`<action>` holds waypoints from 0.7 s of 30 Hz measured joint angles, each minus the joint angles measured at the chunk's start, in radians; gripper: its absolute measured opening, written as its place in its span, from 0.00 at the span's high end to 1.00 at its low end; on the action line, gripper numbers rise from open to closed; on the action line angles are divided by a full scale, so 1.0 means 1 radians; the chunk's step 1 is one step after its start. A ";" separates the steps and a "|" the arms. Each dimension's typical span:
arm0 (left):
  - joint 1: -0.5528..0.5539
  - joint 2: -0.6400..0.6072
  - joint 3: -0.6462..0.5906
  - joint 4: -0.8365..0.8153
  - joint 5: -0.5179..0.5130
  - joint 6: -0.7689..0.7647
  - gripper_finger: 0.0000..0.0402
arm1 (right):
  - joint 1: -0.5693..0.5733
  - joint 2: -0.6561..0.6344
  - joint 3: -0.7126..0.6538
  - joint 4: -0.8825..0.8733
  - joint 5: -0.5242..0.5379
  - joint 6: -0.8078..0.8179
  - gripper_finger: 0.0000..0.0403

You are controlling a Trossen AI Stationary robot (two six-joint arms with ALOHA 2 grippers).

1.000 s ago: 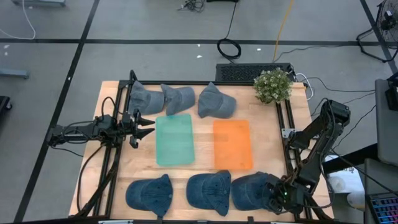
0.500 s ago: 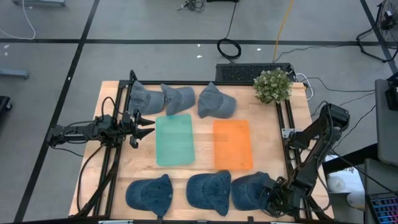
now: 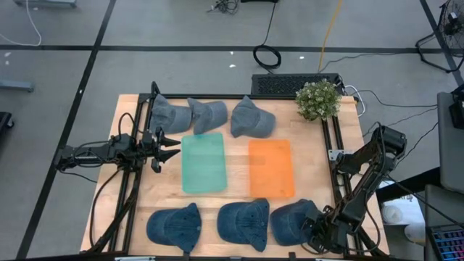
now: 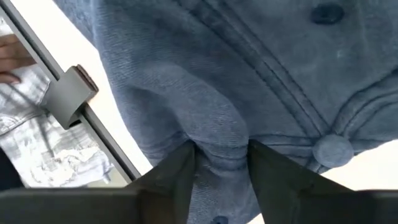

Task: Pick & Place hat
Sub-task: Put the right blue cap into the orange bin

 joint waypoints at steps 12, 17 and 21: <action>0.000 0.000 0.000 0.000 0.000 0.000 0.58 | 0.002 -0.038 -0.001 -0.042 0.004 -0.023 0.99; 0.000 0.000 0.000 0.000 0.000 0.000 0.58 | 0.002 -0.134 -0.001 -0.050 0.104 -0.055 0.99; 0.000 0.000 0.000 0.000 0.000 0.000 0.58 | 0.002 -0.249 -0.001 -0.096 0.216 -0.090 0.99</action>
